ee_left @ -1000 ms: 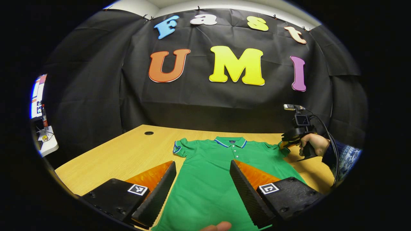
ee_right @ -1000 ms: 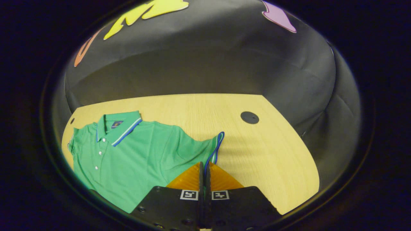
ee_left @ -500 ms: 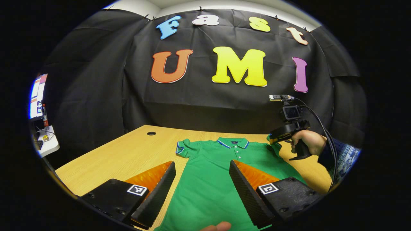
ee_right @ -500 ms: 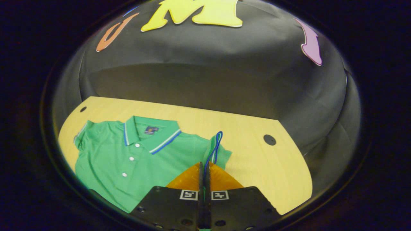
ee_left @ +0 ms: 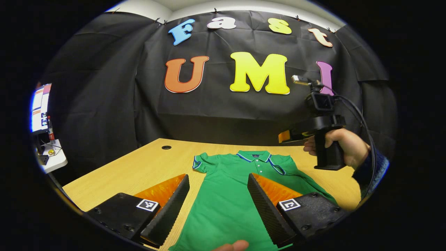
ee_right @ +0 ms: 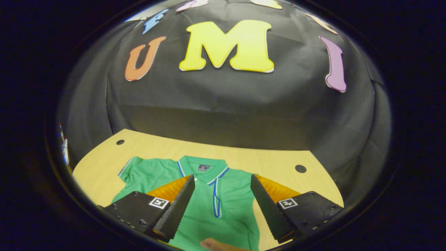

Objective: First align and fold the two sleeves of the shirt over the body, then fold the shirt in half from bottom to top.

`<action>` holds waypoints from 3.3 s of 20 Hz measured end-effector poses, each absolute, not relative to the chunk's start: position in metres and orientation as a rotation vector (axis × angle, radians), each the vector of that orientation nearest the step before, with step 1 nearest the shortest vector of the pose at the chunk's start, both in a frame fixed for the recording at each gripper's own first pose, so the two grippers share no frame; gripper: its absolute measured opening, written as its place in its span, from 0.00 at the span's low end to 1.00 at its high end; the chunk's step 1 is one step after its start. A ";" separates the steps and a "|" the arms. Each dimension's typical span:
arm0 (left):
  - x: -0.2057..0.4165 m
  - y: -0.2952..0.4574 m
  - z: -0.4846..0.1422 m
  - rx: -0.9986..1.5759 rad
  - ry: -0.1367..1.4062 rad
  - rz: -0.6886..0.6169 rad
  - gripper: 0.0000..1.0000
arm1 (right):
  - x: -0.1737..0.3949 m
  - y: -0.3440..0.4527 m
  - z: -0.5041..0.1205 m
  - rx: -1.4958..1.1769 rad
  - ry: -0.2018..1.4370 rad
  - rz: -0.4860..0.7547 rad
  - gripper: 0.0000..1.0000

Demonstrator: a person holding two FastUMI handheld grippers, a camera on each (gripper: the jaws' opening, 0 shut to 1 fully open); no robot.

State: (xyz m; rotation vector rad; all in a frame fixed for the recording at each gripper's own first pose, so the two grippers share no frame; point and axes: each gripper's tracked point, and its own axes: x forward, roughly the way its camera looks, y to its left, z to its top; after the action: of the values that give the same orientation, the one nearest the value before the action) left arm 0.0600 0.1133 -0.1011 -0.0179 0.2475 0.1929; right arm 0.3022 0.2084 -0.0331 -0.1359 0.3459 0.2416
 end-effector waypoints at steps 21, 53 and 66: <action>0.177 0.195 -0.107 -0.039 0.342 0.403 1.00 | 0.064 0.088 -0.062 -0.060 0.083 0.272 0.95; 0.343 0.172 -0.209 0.133 0.707 0.263 0.11 | 0.077 0.090 -0.118 0.076 0.076 0.392 0.95; 0.289 0.075 -0.115 0.103 0.490 0.122 1.00 | 0.065 0.102 -0.107 0.062 0.061 0.367 0.95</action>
State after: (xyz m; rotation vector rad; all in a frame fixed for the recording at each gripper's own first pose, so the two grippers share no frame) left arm 0.2895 0.0752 -0.1147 0.1031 0.4897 0.1224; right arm 0.0655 0.1017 -0.1073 0.0617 0.0609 0.3669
